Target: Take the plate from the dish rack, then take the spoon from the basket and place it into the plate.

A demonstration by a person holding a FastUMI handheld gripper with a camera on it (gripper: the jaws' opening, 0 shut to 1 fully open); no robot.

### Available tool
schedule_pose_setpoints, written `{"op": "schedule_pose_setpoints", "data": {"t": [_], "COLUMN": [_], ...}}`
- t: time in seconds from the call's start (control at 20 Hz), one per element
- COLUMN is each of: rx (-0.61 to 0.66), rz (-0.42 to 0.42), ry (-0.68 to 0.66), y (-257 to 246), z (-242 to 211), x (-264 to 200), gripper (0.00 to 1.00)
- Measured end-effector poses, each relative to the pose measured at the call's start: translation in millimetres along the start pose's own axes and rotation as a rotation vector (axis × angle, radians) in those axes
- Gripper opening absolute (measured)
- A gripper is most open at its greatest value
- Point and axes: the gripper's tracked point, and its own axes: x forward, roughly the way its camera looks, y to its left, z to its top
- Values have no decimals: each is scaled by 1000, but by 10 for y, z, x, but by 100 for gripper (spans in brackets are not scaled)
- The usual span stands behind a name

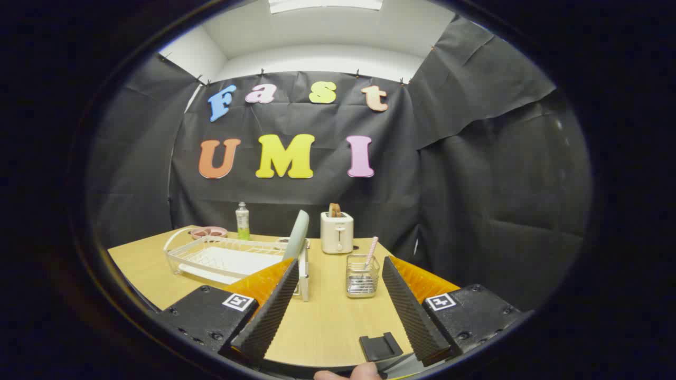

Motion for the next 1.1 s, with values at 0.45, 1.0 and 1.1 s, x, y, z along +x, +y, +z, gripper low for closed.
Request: {"op": "schedule_pose_setpoints", "data": {"t": [0.45,1.0,1.1], "rx": [16,-11,3], "rz": [-7,5,13], "ry": [-7,10,5], "y": [9,129,146], "z": [-1,-48,-30], "x": [4,33,24], "gripper": [100,100,100]}}
